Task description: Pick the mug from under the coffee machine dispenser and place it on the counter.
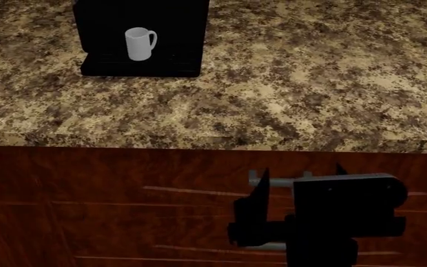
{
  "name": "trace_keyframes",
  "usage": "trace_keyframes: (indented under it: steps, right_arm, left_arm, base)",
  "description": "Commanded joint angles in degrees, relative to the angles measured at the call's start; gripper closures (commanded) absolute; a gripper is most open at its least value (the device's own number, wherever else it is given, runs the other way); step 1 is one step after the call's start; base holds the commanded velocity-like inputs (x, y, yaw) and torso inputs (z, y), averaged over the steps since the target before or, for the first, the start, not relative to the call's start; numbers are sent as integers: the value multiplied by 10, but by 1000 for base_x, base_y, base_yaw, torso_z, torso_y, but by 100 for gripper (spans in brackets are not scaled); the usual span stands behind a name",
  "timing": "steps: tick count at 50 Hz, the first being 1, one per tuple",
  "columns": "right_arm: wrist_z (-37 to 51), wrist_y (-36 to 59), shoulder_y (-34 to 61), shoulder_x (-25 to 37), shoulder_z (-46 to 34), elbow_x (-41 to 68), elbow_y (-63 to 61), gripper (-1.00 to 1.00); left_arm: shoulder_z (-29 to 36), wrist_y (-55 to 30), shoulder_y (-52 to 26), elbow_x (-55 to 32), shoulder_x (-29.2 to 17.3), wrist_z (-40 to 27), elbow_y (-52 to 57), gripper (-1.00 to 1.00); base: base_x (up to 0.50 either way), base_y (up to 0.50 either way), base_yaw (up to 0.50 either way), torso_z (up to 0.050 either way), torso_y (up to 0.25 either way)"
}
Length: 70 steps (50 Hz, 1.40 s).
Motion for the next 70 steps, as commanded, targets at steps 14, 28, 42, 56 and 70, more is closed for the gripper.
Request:
trace_keyframes:
  steps: [14,28,42,56,70]
  right_arm:
    - [11,21,5,11,-14,1,-26,-100]
    - [19,24,-10,17,-3,6,-50,-100]
    - [22,21,-15,18,1,11,-54,-100]
    - [22,14,-16,20,3,17,-43,-100]
    - [21,4,-24,20,10,27,-44,-100]
  left_arm:
    - [-3,179,63,-15,-20,-119,8,-100]
    - [9,184,68,-17,-31,-130,2,-100]
    - [17,188,72,-20,-41,-140,0,-100]
    - [24,188,73,-24,-51,-150,0,-100]
    - [29,190,76,-29,-58,-157,-1,-100]
  base:
    - [181,411,0,0,0]
    - [326,318,0,0,0]
    - [201,225,0,0,0]
    - [299,239,0,0,0]
    - [439,100,0,0,1]
